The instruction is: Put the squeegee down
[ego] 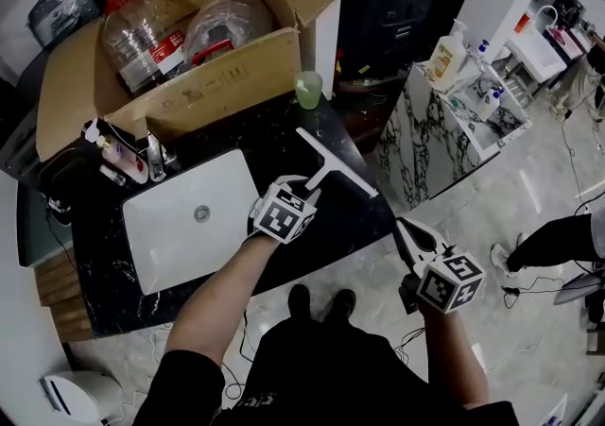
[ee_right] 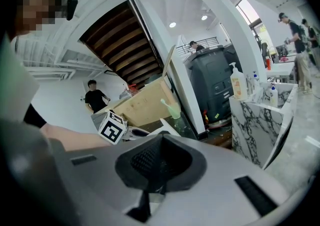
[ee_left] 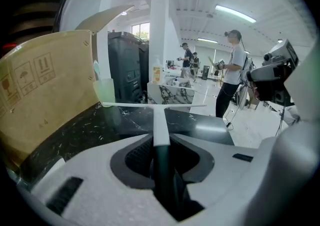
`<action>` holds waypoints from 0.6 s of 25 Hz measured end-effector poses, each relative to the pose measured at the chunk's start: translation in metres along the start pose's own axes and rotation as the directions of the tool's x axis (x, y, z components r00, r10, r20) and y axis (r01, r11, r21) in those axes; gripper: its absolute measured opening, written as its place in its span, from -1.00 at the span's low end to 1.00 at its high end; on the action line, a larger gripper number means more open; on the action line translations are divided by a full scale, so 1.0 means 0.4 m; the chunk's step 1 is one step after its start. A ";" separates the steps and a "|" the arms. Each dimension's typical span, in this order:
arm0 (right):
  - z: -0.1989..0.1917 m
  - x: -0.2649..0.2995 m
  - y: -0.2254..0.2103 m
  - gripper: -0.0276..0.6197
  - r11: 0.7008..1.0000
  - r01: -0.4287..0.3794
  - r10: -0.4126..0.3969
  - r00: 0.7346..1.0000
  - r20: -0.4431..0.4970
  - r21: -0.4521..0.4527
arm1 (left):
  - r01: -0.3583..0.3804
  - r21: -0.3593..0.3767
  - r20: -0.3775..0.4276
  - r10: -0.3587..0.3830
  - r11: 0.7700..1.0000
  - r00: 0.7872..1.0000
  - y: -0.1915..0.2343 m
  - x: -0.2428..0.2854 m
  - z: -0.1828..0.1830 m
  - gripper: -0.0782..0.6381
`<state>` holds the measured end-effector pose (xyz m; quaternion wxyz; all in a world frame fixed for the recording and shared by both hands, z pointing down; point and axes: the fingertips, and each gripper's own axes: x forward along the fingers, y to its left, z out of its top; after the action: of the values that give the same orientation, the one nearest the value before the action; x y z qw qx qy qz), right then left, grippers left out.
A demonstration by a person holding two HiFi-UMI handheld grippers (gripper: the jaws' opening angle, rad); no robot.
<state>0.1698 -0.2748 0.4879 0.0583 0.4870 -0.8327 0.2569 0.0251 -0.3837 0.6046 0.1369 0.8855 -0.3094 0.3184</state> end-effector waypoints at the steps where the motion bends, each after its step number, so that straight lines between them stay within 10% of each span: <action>1: 0.000 -0.002 -0.001 -0.90 1.000 0.002 -0.002 1.000 0.000 0.000 | 0.003 0.007 -0.008 -0.003 1.000 1.000 -0.002 0.007 -0.005 -0.50; 15: 0.000 -0.026 -0.012 -0.90 1.000 0.016 -0.016 1.000 0.002 0.003 | 0.014 0.106 -0.115 -0.002 0.994 0.993 0.001 0.064 -0.069 -0.50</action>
<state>0.1790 -0.2686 0.4861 0.0590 0.4938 -0.8286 0.2570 0.0272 -0.3836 0.6421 0.1083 0.8730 -0.2802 0.3842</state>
